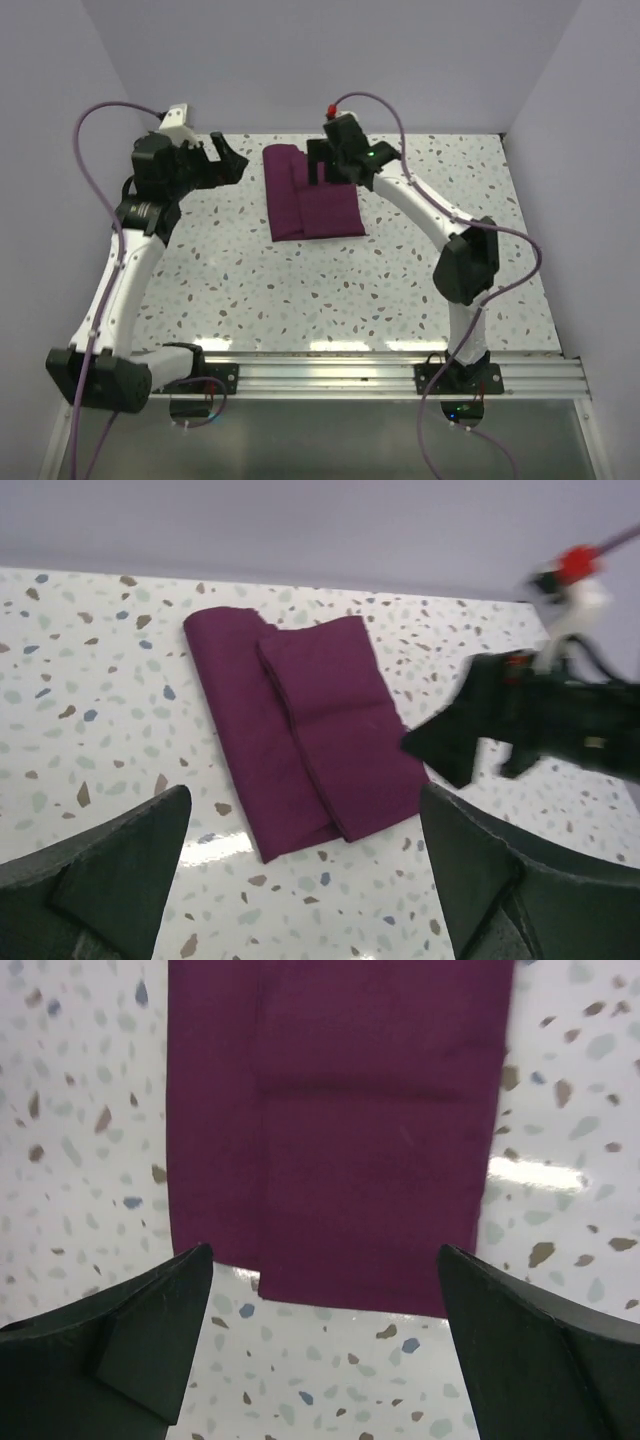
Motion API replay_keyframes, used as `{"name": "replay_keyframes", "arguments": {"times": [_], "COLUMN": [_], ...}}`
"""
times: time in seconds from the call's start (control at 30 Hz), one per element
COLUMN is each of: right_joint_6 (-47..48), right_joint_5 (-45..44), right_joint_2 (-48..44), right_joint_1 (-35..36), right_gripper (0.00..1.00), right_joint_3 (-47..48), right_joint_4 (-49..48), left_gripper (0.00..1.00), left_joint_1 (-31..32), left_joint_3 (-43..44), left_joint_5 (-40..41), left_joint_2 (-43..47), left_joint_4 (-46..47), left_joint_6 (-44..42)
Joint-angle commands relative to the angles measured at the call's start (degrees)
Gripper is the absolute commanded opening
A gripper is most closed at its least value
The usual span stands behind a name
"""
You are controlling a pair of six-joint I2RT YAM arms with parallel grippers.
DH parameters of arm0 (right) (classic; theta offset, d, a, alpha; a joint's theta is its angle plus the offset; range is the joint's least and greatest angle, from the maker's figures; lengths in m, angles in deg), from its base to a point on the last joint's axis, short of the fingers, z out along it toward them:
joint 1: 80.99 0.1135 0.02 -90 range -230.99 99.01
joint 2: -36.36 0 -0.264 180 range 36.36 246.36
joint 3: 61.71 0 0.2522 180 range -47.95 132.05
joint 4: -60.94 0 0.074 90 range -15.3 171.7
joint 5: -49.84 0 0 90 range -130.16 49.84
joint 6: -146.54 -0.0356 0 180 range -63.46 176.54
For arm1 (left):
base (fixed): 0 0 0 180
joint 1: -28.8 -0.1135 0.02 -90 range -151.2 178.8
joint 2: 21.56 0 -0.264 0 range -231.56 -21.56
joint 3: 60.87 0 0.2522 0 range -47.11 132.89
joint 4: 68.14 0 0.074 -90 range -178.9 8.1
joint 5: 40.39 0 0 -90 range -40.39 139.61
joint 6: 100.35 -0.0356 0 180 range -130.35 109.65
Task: Open and lay out the surgical kit
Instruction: Open the surgical kit at the center of the board.
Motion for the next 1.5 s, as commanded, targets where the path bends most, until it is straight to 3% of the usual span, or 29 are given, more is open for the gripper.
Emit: {"name": "replay_keyframes", "arguments": {"times": [0.0,0.07,0.17,0.37,0.57,0.83,1.0,1.17,1.47], "right_joint_6": [4.6,5.65,6.71,5.58,4.25,5.48,6.01,8.56,6.19], "right_joint_5": [-3.03,-3.74,-5.94,-7.25,-7.17,-9.45,-11.47,-14.28,-17.88], "right_joint_2": [6.12,8.15,11.66,16.94,21.07,25.73,26.44,26.61,17.49], "right_joint_1": [5.81,7.91,10.37,12.75,13.2,13.29,13.29,13.2,9.78], "right_gripper": [0.98,0.98,0.97,0.94,0.84,0.56,0.23,0.02,0.0], "right_joint_3": [8.41,9.57,10.01,10.9,10.19,14.06,14.85,17.21,19.6], "right_joint_4": [10.73,12.05,12.84,14.78,13.29,13.9,14.86,17.06,19.43], "left_gripper": [1.0,1.0,1.0,0.97,0.95,0.95,0.94,0.91,0.91], "left_joint_1": [-0.44,0.0,0.18,0.09,0.09,0.09,0.09,0.09,0.09], "left_joint_3": [-8.73,-9.0,-14.35,-14.8,-15.42,-14.01,-14.63,-15.07,-14.1], "left_joint_5": [-7.15,-6.94,-2.82,4.32,5.72,8.1,8.01,7.13,9.94], "left_joint_2": [5.79,4.2,8.66,17.89,22.65,23.27,23.09,22.13,16.51], "left_joint_4": [4.05,-0.24,0.38,-8.85,-11.84,-17.12,-16.94,-15.63,-11.68], "left_joint_6": [3.9,6.44,8.82,8.38,8.3,6.98,7.15,7.85,7.51]}}
